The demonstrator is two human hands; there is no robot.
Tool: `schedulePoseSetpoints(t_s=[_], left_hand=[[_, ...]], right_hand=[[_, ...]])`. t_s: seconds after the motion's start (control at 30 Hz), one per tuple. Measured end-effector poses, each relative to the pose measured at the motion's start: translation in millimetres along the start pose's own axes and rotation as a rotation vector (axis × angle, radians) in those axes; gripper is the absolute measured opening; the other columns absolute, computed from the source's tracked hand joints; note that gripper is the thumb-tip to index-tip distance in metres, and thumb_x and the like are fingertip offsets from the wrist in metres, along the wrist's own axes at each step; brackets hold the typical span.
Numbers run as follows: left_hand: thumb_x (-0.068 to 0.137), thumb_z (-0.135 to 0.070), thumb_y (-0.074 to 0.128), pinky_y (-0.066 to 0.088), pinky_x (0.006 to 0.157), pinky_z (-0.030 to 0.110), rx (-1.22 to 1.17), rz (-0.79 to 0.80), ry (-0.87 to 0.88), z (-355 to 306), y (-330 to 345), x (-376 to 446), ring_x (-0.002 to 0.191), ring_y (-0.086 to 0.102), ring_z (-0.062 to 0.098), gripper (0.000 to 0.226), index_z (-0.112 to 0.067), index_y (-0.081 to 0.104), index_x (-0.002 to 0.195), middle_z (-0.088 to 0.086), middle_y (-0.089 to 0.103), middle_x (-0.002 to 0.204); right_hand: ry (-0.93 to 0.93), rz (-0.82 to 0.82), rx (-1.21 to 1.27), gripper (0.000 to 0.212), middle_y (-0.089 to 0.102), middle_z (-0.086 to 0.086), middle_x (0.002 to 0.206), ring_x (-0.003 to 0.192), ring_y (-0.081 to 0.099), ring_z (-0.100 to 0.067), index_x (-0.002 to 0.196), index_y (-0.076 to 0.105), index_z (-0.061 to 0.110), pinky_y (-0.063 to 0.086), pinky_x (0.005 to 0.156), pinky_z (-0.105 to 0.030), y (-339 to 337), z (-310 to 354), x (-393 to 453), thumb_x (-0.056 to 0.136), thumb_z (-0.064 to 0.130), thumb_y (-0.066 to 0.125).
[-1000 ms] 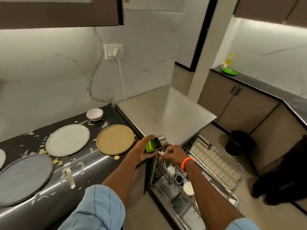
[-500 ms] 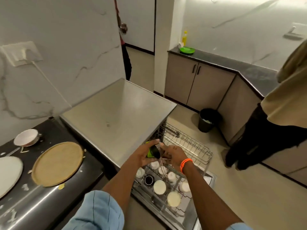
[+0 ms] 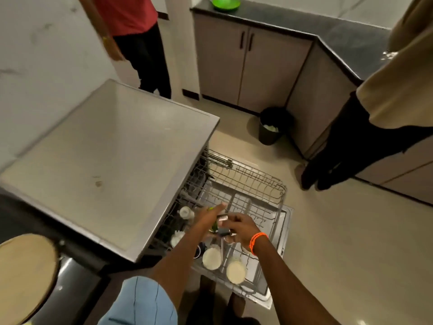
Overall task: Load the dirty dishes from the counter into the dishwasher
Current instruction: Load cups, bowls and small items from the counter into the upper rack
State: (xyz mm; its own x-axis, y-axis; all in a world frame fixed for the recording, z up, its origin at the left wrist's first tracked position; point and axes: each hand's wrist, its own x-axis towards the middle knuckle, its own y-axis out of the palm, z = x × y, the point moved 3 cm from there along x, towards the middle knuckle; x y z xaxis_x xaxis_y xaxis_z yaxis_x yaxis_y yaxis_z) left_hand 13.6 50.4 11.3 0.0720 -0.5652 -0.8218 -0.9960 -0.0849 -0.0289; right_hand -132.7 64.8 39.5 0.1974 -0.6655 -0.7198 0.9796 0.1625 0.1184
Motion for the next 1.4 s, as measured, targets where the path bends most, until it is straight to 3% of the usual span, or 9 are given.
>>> schedulePoseSetpoints(t_s=[0.17,0.3,0.4,0.6,0.73,0.83,0.97,1.23,1.4], left_hand=[[0.084,-0.041,0.073,0.063,0.075,0.047,0.031,0.03,-0.077,-6,5,69,0.086,0.071,0.029,0.04,-0.012,0.068,0.111,0.014,0.071,0.098],[0.082,-0.034,0.069,0.061,0.076,0.043,0.053,0.1,-0.129,-6,7,122,0.078,0.061,0.027,0.031,-0.013,0.065,0.104,0.012,0.06,0.088],[0.075,-0.036,0.066,0.056,0.062,0.034,0.067,0.146,-0.149,-7,12,145,0.063,0.056,0.021,0.028,-0.015,0.062,0.094,0.007,0.057,0.075],[0.08,-0.04,0.059,0.038,0.048,0.022,0.037,0.153,-0.216,3,14,174,0.052,0.049,0.016,0.023,-0.017,0.057,0.082,0.003,0.054,0.067],[0.07,-0.05,0.058,0.055,0.061,0.037,0.148,0.027,-0.14,18,13,202,0.063,0.058,0.022,0.047,-0.014,0.064,0.101,0.008,0.065,0.09],[0.085,-0.052,0.06,0.054,0.085,0.04,0.541,-0.111,0.026,22,11,210,0.101,0.063,0.032,0.058,-0.016,0.054,0.13,0.01,0.063,0.121],[0.086,-0.049,0.065,0.046,0.078,0.037,0.722,-0.188,0.145,28,15,218,0.102,0.06,0.033,0.048,-0.019,0.051,0.121,0.009,0.059,0.118],[0.093,-0.052,0.051,0.048,0.076,0.04,0.653,-0.251,0.2,32,20,222,0.095,0.057,0.028,0.043,-0.018,0.054,0.12,0.011,0.06,0.114],[0.094,-0.049,0.058,0.042,0.077,0.038,0.798,-0.285,0.21,36,20,227,0.11,0.055,0.036,0.052,-0.014,0.047,0.13,0.017,0.05,0.131]], right_hand=[[-0.109,-0.269,-0.357,0.032,0.07,-0.007,0.076,0.068,0.069,-0.024,0.088,0.072,0.006,0.057,0.058,-0.034,-41,-5,55,0.061,0.001,0.09],[-0.118,-0.37,-0.782,0.065,0.067,-0.003,0.105,0.089,0.063,-0.017,0.103,0.069,0.024,0.058,0.076,-0.033,-77,-36,119,0.043,0.04,0.088],[-0.128,-0.388,-0.879,0.074,0.052,-0.006,0.121,0.112,0.049,-0.025,0.124,0.062,0.017,0.051,0.094,-0.038,-73,-33,127,0.057,0.024,0.092],[-0.12,-0.366,-1.044,0.075,0.047,-0.007,0.131,0.119,0.044,-0.031,0.132,0.054,0.019,0.049,0.098,-0.045,-61,-65,166,0.065,0.018,0.087],[-0.157,-0.394,-1.171,0.059,0.047,-0.006,0.126,0.113,0.046,-0.028,0.123,0.056,0.02,0.052,0.088,-0.04,-52,-81,183,0.07,0.01,0.079],[-0.171,-0.399,-1.234,0.055,0.048,-0.007,0.125,0.114,0.047,-0.03,0.121,0.056,0.019,0.052,0.082,-0.04,-50,-92,195,0.071,0.008,0.076],[-0.178,-0.446,-1.196,0.043,0.051,-0.007,0.117,0.111,0.048,-0.029,0.112,0.057,0.019,0.053,0.078,-0.04,-54,-106,207,0.074,0.007,0.072],[-0.093,-0.413,-1.085,0.069,0.045,-0.008,0.134,0.122,0.042,-0.03,0.132,0.051,0.019,0.052,0.094,-0.039,-53,-114,214,0.071,0.015,0.082],[-0.105,-0.432,-1.06,0.078,0.041,-0.007,0.142,0.126,0.041,-0.029,0.14,0.046,0.02,0.05,0.098,-0.04,-51,-119,213,0.072,0.018,0.083]])
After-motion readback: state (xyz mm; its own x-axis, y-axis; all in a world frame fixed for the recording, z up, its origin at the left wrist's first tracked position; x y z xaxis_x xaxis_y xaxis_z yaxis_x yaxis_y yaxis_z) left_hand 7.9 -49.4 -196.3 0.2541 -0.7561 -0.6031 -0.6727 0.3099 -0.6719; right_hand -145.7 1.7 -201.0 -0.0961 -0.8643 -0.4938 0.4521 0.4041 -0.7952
